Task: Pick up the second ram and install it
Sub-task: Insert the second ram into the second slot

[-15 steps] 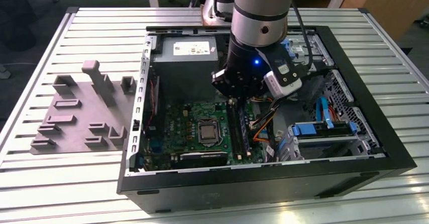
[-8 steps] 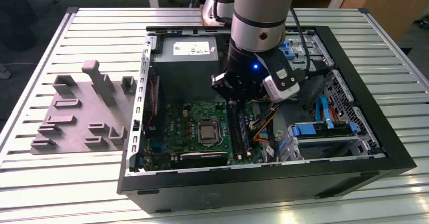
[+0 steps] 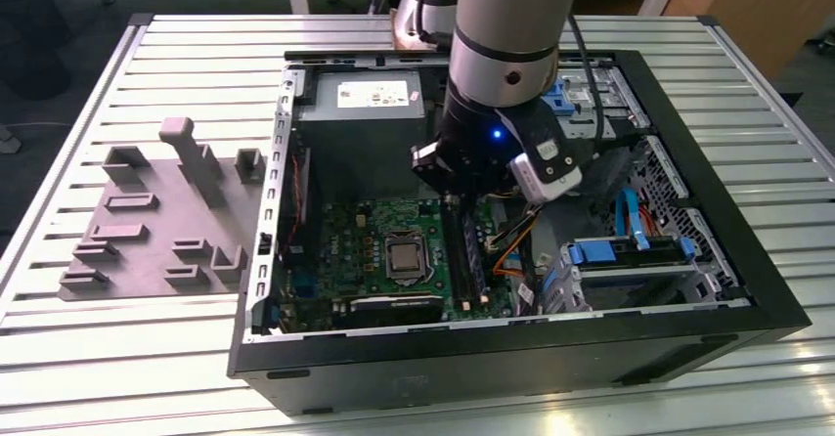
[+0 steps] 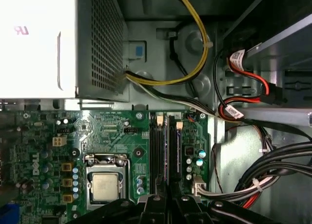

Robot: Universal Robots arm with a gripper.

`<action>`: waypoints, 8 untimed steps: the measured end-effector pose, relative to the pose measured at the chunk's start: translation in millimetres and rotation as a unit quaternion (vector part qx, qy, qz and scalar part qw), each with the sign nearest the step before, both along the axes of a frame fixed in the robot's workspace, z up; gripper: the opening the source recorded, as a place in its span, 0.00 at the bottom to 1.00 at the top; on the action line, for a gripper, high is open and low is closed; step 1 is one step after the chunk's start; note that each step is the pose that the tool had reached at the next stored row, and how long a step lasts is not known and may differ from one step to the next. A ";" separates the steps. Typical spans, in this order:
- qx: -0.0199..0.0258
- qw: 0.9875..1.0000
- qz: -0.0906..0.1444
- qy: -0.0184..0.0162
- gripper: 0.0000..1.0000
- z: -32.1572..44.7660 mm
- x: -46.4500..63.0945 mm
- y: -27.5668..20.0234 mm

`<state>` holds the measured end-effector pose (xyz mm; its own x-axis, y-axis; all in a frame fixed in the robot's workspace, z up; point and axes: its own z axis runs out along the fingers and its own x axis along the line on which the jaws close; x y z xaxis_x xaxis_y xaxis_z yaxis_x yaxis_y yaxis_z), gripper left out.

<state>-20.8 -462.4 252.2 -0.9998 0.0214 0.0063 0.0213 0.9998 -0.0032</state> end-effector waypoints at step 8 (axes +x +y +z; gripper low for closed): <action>0.000 1.000 0.000 0.000 0.14 -12.3 -0.6 -1.5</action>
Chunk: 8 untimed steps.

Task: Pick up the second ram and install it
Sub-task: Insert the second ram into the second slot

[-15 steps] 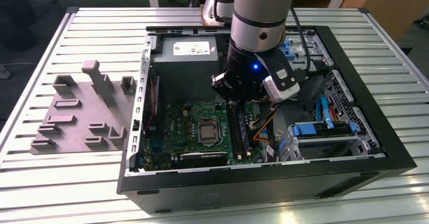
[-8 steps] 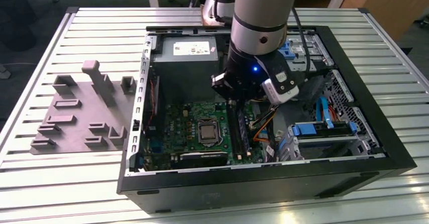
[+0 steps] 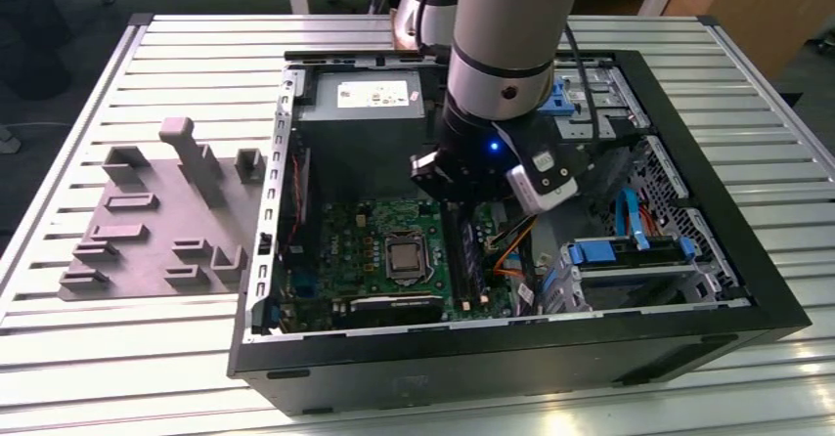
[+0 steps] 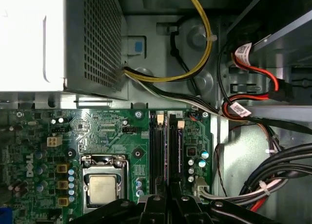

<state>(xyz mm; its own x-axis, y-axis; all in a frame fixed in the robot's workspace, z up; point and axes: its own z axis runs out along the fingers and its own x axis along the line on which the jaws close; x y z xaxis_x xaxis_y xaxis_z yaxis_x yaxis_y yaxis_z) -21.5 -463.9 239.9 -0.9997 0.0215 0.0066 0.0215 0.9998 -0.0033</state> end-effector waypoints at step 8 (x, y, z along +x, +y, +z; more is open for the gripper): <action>0.000 1.000 0.000 0.000 0.14 -5.7 -0.6 -4.6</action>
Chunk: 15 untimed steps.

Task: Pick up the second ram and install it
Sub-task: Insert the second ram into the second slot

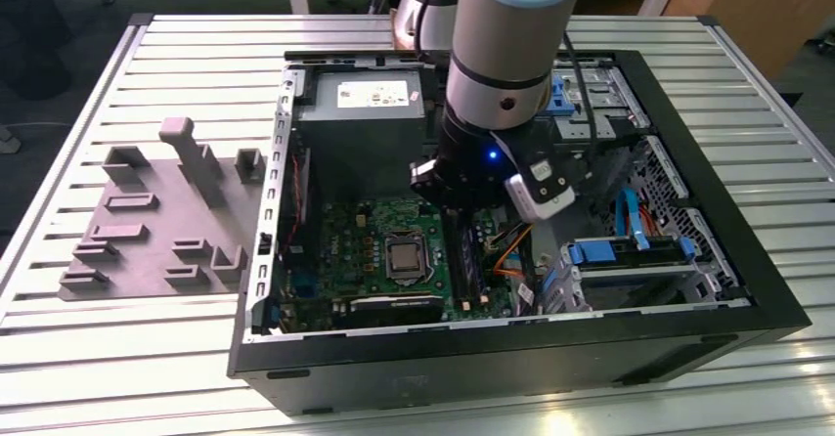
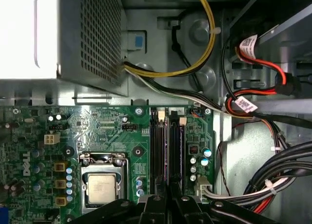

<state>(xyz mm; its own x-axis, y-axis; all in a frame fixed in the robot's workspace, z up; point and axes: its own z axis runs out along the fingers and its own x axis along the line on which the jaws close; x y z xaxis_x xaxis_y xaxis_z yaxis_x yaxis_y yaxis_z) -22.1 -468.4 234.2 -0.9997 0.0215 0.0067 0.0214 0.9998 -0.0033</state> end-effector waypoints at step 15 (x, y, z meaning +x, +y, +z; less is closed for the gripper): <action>0.000 1.000 0.000 0.002 0.14 -8.9 -1.9 -2.6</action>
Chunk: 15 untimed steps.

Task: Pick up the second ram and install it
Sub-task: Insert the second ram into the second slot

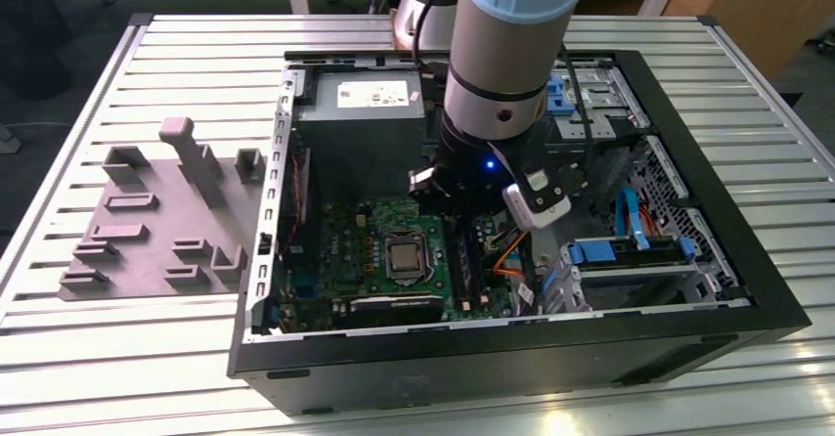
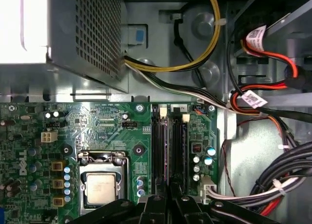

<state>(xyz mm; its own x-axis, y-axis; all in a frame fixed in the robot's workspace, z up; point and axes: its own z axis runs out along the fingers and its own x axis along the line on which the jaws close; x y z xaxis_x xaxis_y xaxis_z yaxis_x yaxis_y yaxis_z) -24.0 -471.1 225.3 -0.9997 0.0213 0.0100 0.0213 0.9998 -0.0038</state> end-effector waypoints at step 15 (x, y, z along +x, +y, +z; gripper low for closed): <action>0.000 1.000 -0.003 0.000 0.14 -4.7 -2.2 -3.7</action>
<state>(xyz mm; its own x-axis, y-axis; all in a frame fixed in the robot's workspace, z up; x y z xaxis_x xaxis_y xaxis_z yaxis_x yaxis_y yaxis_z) -26.2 -474.8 220.7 -0.9995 0.0283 0.0109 0.0283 0.9996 -0.0040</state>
